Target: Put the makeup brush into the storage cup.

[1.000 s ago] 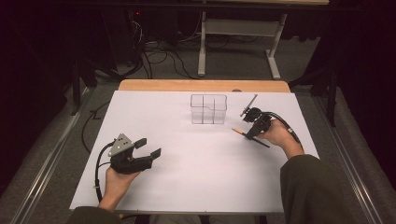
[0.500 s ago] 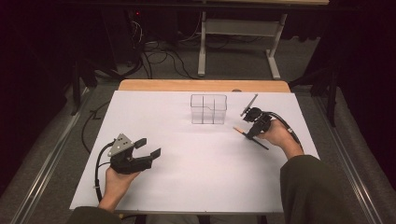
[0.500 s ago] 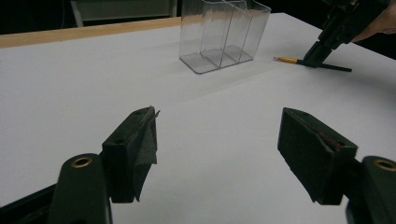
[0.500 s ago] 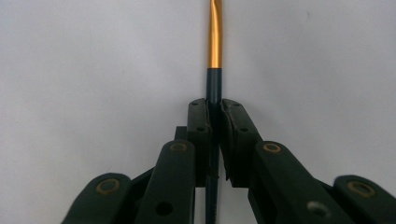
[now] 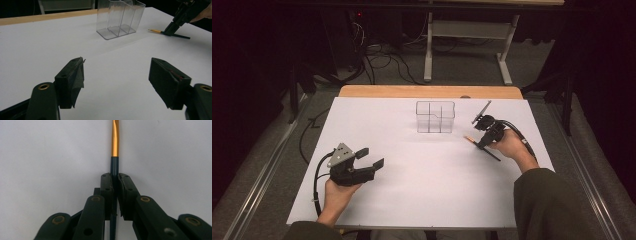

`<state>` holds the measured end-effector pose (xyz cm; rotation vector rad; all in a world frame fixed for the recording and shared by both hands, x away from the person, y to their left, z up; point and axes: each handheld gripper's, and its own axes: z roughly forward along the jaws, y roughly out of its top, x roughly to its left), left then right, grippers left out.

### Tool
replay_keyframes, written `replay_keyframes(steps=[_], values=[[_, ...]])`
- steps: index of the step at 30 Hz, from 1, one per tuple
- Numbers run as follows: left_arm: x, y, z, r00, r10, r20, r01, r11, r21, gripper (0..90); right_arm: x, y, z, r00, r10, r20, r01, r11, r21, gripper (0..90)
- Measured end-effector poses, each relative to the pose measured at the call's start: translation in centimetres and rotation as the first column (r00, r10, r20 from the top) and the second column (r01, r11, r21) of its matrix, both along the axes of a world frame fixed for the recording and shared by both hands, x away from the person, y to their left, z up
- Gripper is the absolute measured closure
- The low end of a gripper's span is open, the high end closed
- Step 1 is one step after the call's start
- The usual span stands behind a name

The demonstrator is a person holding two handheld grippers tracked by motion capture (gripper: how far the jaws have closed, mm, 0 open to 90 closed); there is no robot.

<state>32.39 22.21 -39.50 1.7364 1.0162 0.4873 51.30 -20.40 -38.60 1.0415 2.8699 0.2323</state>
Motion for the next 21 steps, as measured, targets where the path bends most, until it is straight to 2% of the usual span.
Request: replay_keyframes(steps=[2,3,5,6,8,9,10,14,15,16,19,20,21], values=[[0.0,0.0,0.0,1.0,0.0,0.001,0.0,1.0,0.001,28.6,-0.2,-0.1,0.1,0.9997,-0.026,0.002,0.026,0.9996,0.004,84.7],[0.0,0.0,0.0,1.0,0.0,0.001,0.0,1.0,0.0,28.6,-0.1,-0.3,0.2,0.9999,-0.009,0.009,0.009,0.9999,0.005,84.7],[0.0,0.0,0.0,1.0,0.001,0.002,-0.001,1.0,0.002,28.6,-0.4,-0.3,0.4,0.9994,-0.033,0.009,0.033,0.9994,0.013,84.7],[0.0,0.0,0.0,1.0,0.001,0.001,-0.001,1.0,0.002,28.6,-0.4,-0.3,0.6,0.9997,-0.02,0.012,0.02,0.9996,0.018,84.7],[0.0,0.0,0.0,1.0,0.003,0.0,-0.003,1.0,0.0,28.6,-0.7,-0.2,0.9,0.9992,-0.04,0.01,0.04,0.9988,0.028,84.7],[0.0,0.0,0.0,1.0,0.003,0.0,-0.003,1.0,0.0,28.6,-0.6,-0.3,1.0,0.9996,-0.014,0.025,0.013,0.9992,0.038,84.7],[0.0,0.0,0.0,1.0,0.002,0.0,-0.002,1.0,0.0,28.6,-0.8,-0.3,1.2,0.9992,-0.034,0.021,0.033,0.9984,0.047,84.7],[-0.1,0.0,0.0,1.0,0.002,0.001,-0.002,1.0,0.001,28.6,-1.0,-0.4,1.7,0.9989,-0.021,0.043,0.018,0.9977,0.066,84.7],[-0.1,0.0,0.0,1.0,0.002,0.0,-0.002,1.0,0.002,28.6,-1.3,-0.4,1.9,0.9979,-0.055,0.034,0.053,0.9963,0.068,84.7],[-0.1,0.0,0.0,1.0,0.002,0.001,-0.002,1.0,0.001,28.6,-1.2,-0.5,2.0,0.9984,-0.019,0.053,0.016,0.9973,0.072,84.7],[0.0,0.0,0.0,1.0,0.004,0.001,-0.004,1.0,-0.002,28.6,-1.5,-0.5,2.4,0.9981,-0.023,0.057,0.018,0.9956,0.092,84.7],[0.0,0.0,0.0,1.0,0.004,0.001,-0.004,1.0,-0.003,28.6,-1.7,-0.5,2.6,0.9977,-0.043,0.052,0.038,0.995,0.092,84.7],[0.0,0.0,0.0,1.0,0.004,0.0,-0.004,1.0,-0.002,28.6,-1.7,-0.6,2.7,0.9974,-0.026,0.067,0.019,0.9942,0.106,84.7]])
